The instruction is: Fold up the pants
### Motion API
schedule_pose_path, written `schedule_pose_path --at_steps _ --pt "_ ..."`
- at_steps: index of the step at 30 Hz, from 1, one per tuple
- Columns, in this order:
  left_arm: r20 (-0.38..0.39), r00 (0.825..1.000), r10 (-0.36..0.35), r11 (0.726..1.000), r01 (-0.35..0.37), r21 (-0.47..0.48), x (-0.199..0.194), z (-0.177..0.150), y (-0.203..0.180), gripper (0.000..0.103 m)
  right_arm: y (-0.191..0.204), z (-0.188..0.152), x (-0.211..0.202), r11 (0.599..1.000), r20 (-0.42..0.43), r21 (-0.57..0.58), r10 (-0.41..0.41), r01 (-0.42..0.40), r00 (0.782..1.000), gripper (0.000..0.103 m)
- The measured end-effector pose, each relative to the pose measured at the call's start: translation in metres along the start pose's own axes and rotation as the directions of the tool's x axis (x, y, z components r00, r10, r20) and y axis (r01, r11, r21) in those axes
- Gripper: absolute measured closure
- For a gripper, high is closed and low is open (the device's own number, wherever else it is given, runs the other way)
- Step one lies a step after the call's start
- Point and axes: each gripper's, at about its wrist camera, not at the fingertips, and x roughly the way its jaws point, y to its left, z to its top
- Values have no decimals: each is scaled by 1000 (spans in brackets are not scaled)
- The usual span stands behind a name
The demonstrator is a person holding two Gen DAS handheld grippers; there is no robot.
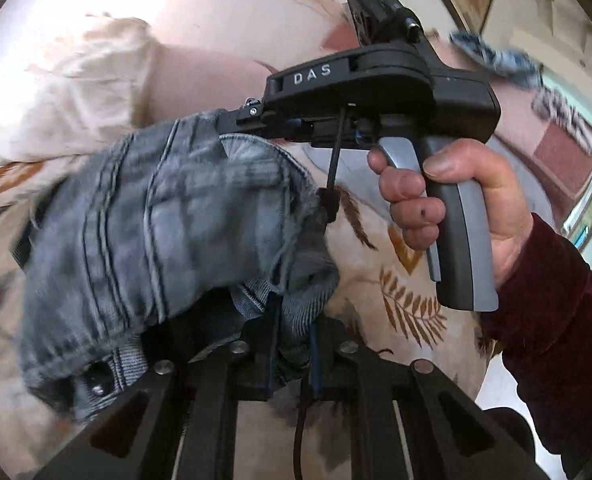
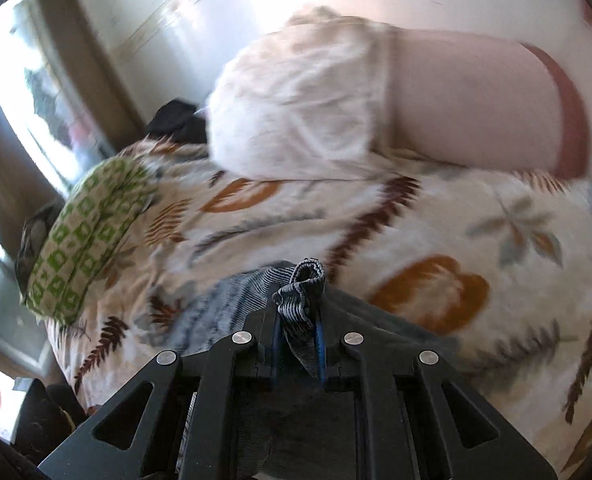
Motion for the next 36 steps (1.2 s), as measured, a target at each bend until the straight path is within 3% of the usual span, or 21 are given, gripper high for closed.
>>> schedule_pose_path --at_steps 6,11,14,16,17,18,20,24,27,31,36 --pt "-96 995 3 999 2 48 47 -9 -27 89 -80 -32 -5 984 34 175 6 -12 999 91" --pt "-158 987 8 998 2 63 63 -21 -26 89 -109 -53 15 970 -9 245 4 -2 1000 90" --pt "-157 987 -23 997 35 73 48 -20 -30 73 -118 -62 15 956 -10 294 -12 14 1000 77" --pt "-140 990 -24 991 41 126 26 -19 -38 64 -120 -65 3 950 10 312 -35 30 999 55" --pt "-123 992 -15 987 34 158 14 -19 -42 56 -121 -67 -5 945 21 324 -47 38 999 50" --pt "-100 995 -14 982 33 188 -3 -19 -45 49 -120 -70 -14 942 39 332 -58 42 998 48" --pt "-51 998 -20 976 31 214 -30 -13 -45 45 -117 -75 -34 942 74 333 -77 48 994 48" --pt "29 995 93 972 -97 214 -65 11 -17 44 -94 -88 -81 949 186 314 -101 38 977 48" --pt "59 972 229 960 -236 149 -78 32 26 44 -66 -97 -109 958 281 287 -87 3 956 48" --pt "-4 957 289 957 -289 8 -61 48 64 44 -30 -105 -115 965 350 252 -28 -66 936 48" --pt "-85 927 364 930 -367 -15 -14 40 69 45 -5 -99 -79 972 291 226 -11 -58 957 48"
